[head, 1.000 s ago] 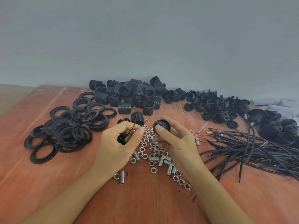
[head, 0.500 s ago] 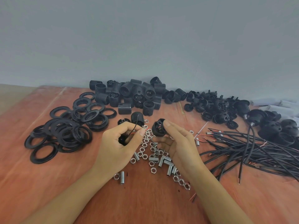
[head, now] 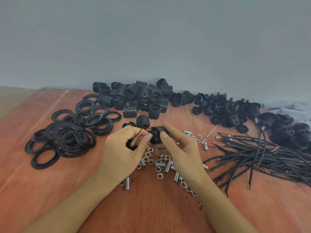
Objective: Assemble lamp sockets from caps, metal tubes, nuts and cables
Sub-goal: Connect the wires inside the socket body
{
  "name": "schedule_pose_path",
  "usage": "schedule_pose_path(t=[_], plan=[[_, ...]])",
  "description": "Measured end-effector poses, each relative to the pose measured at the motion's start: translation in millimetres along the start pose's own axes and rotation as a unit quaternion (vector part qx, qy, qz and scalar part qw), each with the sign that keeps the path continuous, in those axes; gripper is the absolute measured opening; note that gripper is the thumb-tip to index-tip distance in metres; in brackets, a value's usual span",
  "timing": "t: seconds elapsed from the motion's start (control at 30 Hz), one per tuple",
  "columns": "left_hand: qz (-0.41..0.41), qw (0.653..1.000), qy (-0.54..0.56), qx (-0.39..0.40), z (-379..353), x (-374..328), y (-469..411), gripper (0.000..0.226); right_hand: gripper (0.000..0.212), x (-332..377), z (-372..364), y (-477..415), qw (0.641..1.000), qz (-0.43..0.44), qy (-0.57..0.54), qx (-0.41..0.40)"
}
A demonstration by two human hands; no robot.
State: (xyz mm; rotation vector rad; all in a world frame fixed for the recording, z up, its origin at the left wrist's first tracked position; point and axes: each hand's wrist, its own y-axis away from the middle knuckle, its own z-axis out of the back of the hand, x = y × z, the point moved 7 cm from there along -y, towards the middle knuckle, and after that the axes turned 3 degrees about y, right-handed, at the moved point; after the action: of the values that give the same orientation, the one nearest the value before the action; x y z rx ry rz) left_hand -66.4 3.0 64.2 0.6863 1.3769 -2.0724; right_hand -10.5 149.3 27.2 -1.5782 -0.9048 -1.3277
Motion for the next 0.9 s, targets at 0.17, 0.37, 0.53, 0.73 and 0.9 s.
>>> schedule_pose_path(t=[0.17,0.37,0.53,0.73,0.9], plan=[[-0.104,0.988,-0.117,-0.008,3,-12,1,0.018,0.037,-1,-3,2,1.0,0.006,0.012,-0.02],[-0.178,0.964,-0.197,-0.011,2,-14,3,0.024,0.022,-1,-6,3,0.997,0.0,-0.042,-0.058],[-0.186,0.961,-0.201,-0.029,0,-14,1,0.018,0.026,9,-7,5,0.993,0.061,0.001,-0.098],[-0.03,0.994,-0.1,-0.022,-4,4,1,0.021,0.034,12,-8,12,0.989,0.091,0.009,-0.12],[-0.006,0.999,-0.023,0.028,-4,7,-2,0.019,0.041,16,-11,16,0.987,0.115,0.045,-0.1]])
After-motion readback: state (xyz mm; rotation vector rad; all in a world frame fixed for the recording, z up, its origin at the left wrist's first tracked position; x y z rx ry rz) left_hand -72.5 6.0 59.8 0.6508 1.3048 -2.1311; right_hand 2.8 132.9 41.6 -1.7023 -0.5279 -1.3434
